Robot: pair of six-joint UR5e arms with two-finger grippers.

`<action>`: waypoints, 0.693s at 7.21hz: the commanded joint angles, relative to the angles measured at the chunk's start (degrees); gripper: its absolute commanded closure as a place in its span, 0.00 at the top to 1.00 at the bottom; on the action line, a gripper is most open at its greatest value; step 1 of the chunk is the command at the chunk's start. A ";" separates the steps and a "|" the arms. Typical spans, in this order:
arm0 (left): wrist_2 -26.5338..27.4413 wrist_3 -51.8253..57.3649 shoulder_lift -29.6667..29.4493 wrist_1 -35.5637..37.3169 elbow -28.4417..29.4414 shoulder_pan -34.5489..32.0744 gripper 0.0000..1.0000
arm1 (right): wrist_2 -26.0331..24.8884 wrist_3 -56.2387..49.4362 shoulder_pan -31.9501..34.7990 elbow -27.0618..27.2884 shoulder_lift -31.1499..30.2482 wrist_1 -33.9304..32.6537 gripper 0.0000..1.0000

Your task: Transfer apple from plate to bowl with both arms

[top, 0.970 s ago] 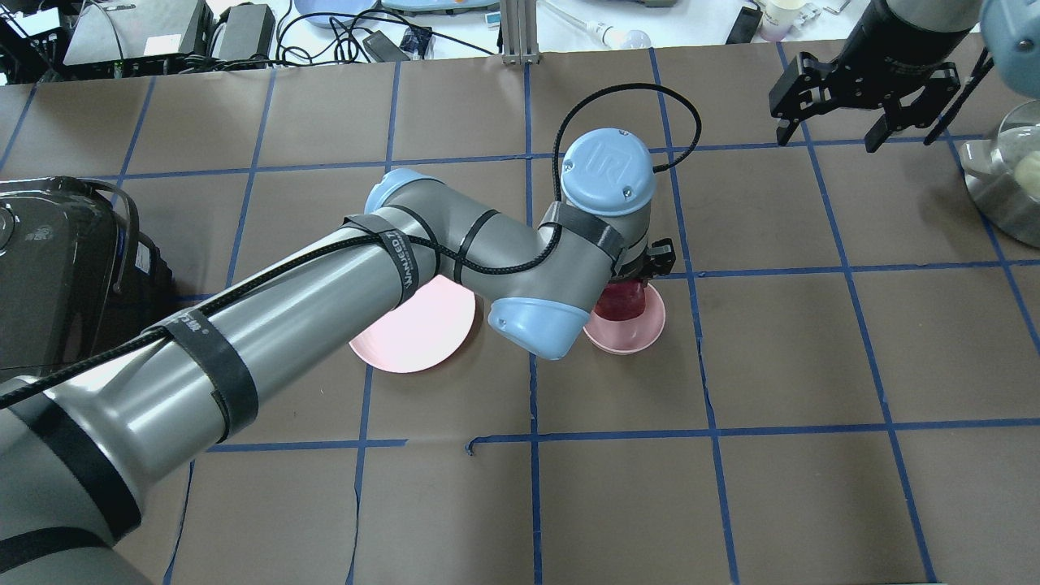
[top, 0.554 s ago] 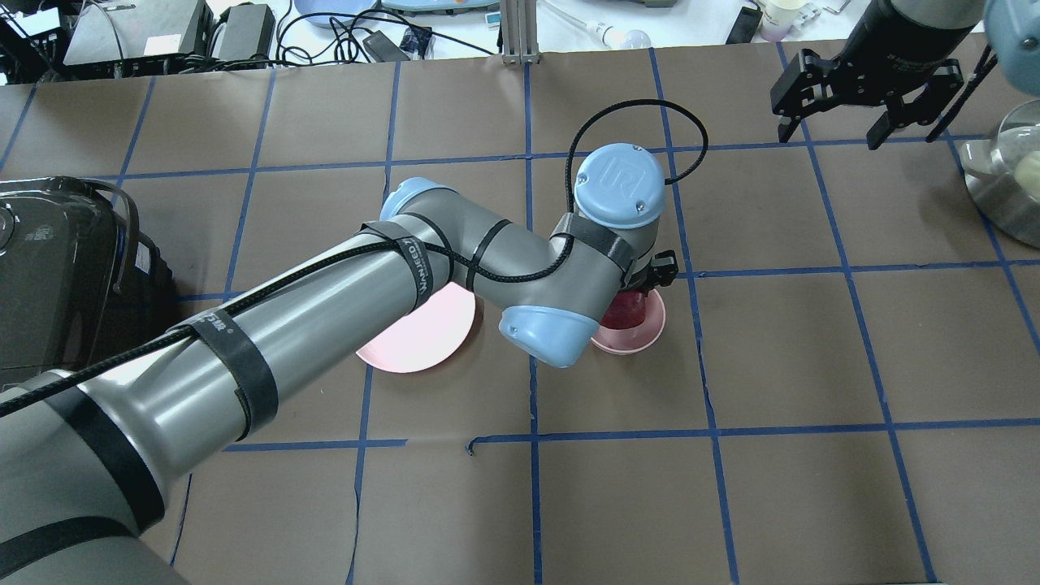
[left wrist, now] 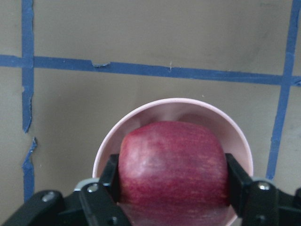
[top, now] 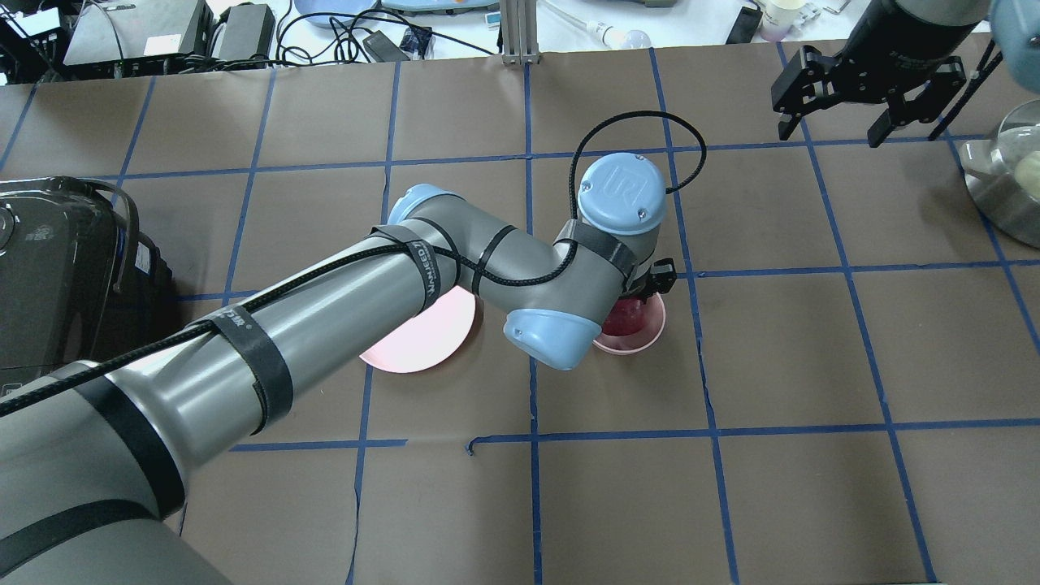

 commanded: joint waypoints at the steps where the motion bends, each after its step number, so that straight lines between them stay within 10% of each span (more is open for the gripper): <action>1: -0.09 0.07 -0.50 0.43 -0.04 -0.01 0.90 | -0.32 0.17 0.07 0.08 -0.02 0.03 1.00; 5: 0.17 0.69 4.66 -0.26 -0.47 1.04 1.00 | -0.32 0.17 0.07 0.26 -0.90 0.56 1.00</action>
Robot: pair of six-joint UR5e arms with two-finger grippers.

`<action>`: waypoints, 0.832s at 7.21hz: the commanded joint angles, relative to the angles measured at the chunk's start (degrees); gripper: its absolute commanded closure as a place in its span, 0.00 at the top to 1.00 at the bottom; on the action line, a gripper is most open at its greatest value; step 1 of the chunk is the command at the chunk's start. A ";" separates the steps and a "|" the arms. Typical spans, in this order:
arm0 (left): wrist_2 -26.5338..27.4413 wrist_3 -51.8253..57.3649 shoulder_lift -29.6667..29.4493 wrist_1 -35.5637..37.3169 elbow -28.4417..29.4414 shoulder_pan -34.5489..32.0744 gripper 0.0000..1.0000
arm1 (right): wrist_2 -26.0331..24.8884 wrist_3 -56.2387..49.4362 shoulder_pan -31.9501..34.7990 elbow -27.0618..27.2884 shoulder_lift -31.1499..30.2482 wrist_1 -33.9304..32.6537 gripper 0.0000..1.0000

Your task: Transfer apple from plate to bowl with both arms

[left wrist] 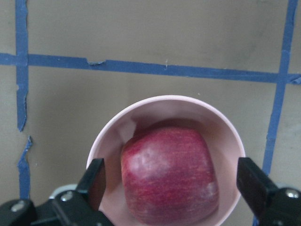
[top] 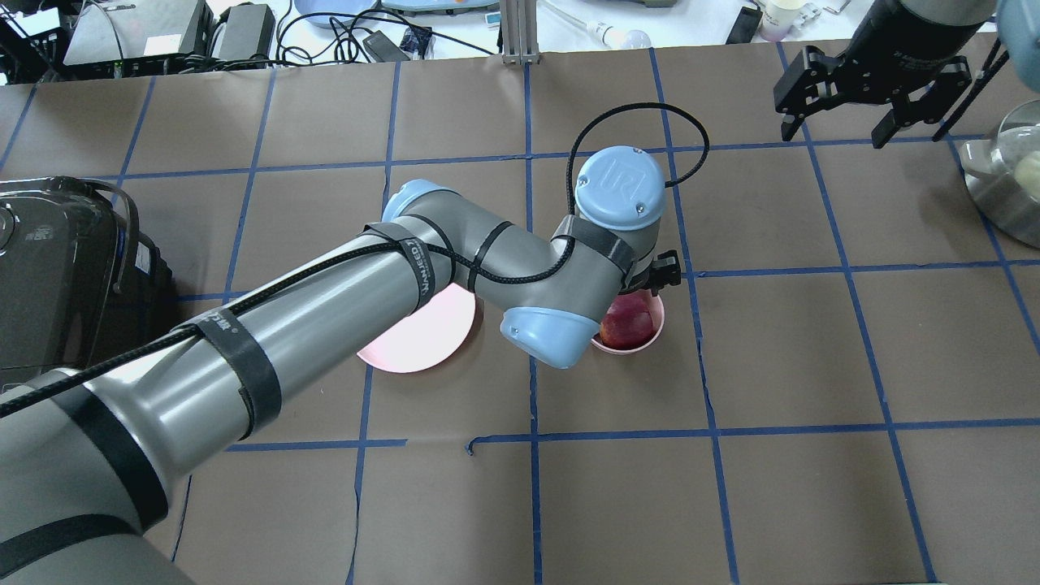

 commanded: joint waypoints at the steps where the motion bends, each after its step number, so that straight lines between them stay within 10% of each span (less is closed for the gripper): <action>1: 0.57 0.45 4.37 -1.36 -0.73 3.37 1.00 | 0.05 0.27 0.09 0.16 -0.53 0.04 1.00; 6: 0.66 26.16 19.04 -22.61 -0.56 25.41 1.00 | -5.13 0.71 5.08 -0.10 -1.77 0.04 1.00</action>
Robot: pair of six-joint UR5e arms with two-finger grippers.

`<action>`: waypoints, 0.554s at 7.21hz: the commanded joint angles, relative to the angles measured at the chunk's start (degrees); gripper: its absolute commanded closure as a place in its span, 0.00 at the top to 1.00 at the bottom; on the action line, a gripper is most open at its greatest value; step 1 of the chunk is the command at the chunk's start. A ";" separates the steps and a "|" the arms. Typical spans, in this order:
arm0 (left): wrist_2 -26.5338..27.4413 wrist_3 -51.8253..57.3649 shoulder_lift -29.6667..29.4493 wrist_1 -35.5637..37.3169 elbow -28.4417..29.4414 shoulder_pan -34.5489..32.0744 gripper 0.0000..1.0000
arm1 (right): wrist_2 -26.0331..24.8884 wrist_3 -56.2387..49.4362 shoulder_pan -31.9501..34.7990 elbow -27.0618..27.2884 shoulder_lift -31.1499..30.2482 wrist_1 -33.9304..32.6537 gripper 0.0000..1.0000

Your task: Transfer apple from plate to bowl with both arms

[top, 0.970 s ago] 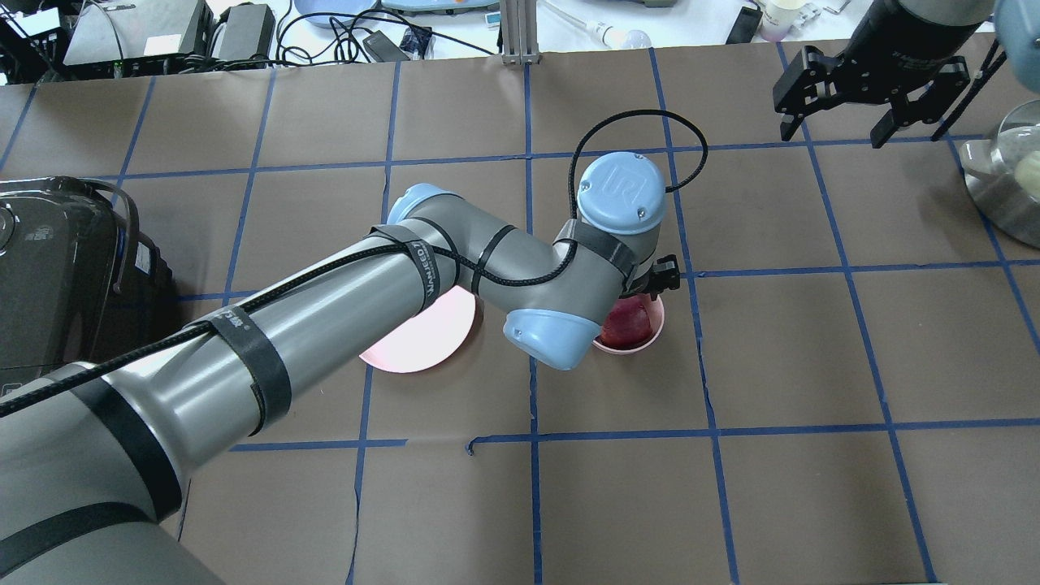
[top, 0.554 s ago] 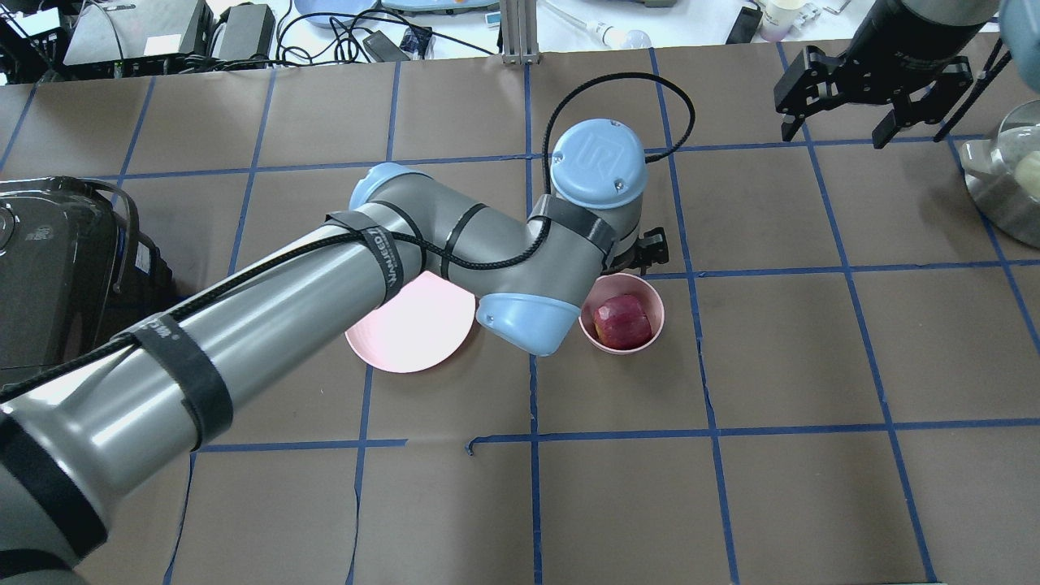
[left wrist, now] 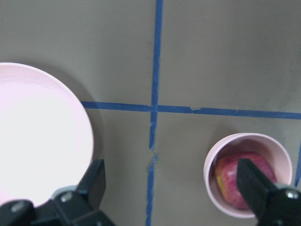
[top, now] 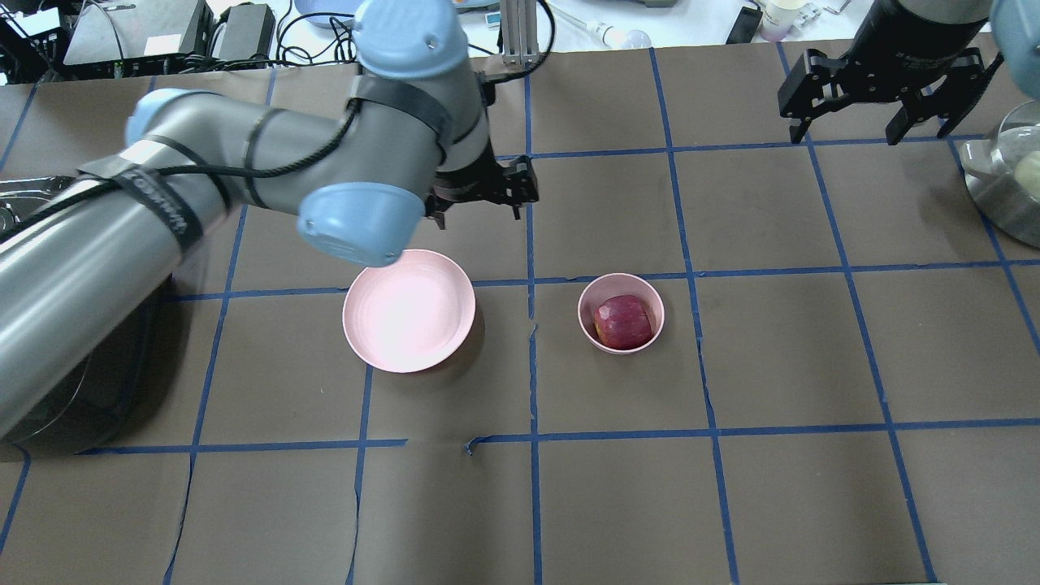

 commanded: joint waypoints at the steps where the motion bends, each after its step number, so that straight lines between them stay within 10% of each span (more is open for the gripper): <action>1: 0.00 10.00 6.01 -9.17 0.90 9.32 1.00 | 0.11 0.07 3.43 0.10 -0.79 0.05 1.00; 4: -0.08 15.57 12.00 -22.71 6.94 14.08 1.00 | 3.10 0.07 4.06 0.71 -2.28 0.75 1.00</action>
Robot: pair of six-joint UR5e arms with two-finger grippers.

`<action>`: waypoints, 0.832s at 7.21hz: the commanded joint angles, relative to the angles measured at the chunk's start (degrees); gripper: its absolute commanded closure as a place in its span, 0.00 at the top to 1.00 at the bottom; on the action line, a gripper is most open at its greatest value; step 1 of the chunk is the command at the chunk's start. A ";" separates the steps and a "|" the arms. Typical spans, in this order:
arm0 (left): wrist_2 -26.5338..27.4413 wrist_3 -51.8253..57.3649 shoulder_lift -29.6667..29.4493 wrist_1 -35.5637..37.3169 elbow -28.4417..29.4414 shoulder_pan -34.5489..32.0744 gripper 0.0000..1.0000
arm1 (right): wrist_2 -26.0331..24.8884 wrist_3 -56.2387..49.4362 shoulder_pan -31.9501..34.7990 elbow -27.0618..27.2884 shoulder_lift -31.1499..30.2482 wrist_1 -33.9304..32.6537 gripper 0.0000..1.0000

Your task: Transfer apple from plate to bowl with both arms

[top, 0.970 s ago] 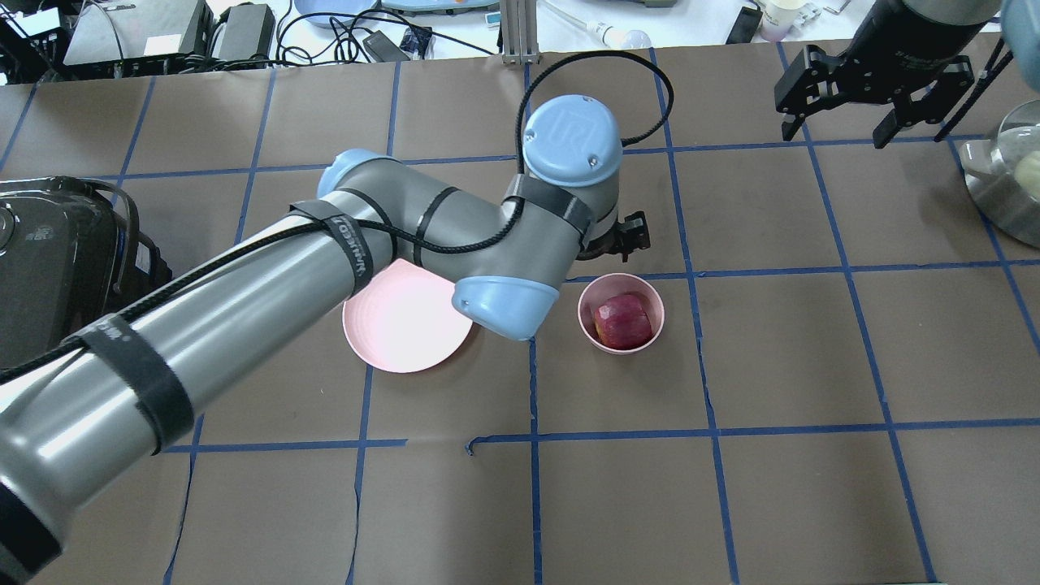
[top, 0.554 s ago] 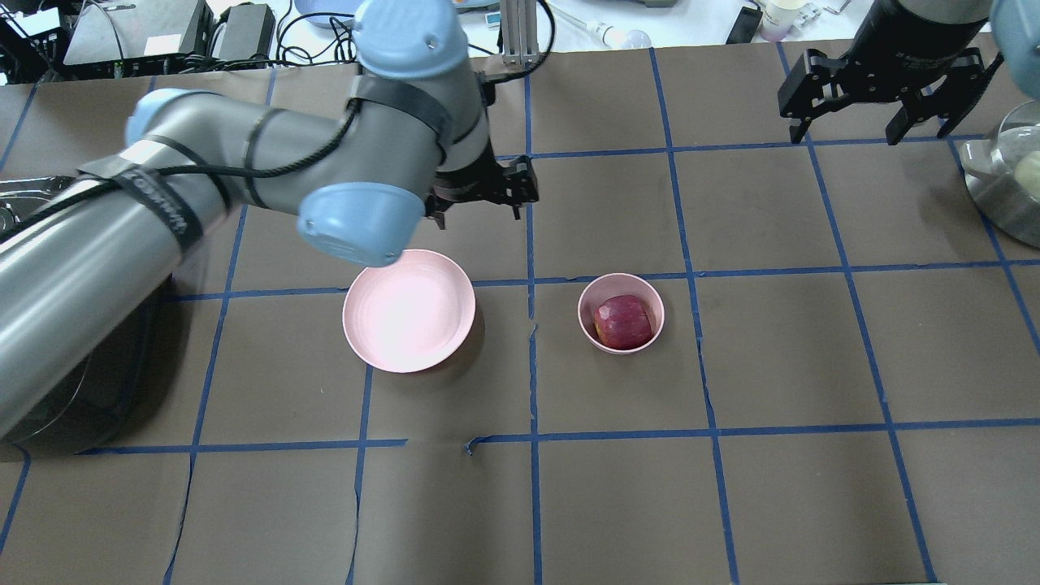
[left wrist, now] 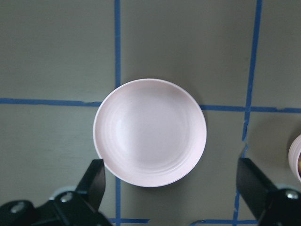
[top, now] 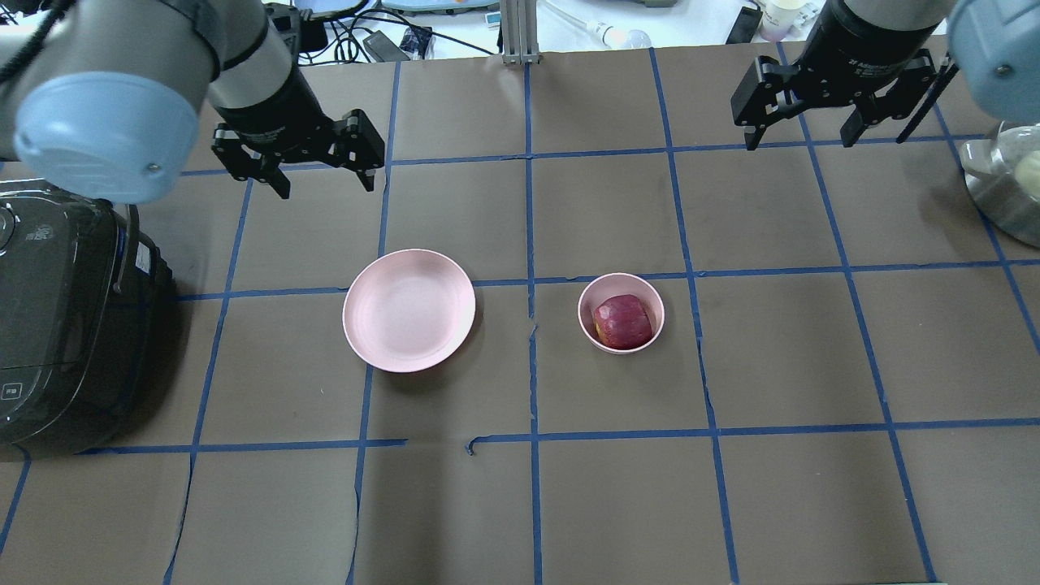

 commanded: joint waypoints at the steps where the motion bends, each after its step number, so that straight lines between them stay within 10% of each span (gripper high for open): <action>1: -0.13 1.31 2.89 -10.40 5.97 1.21 1.00 | 0.60 0.00 1.78 0.42 -0.84 0.43 1.00; 6: 1.81 5.97 4.40 -5.37 2.85 2.78 1.00 | -0.28 -0.09 3.47 0.25 -0.75 0.34 1.00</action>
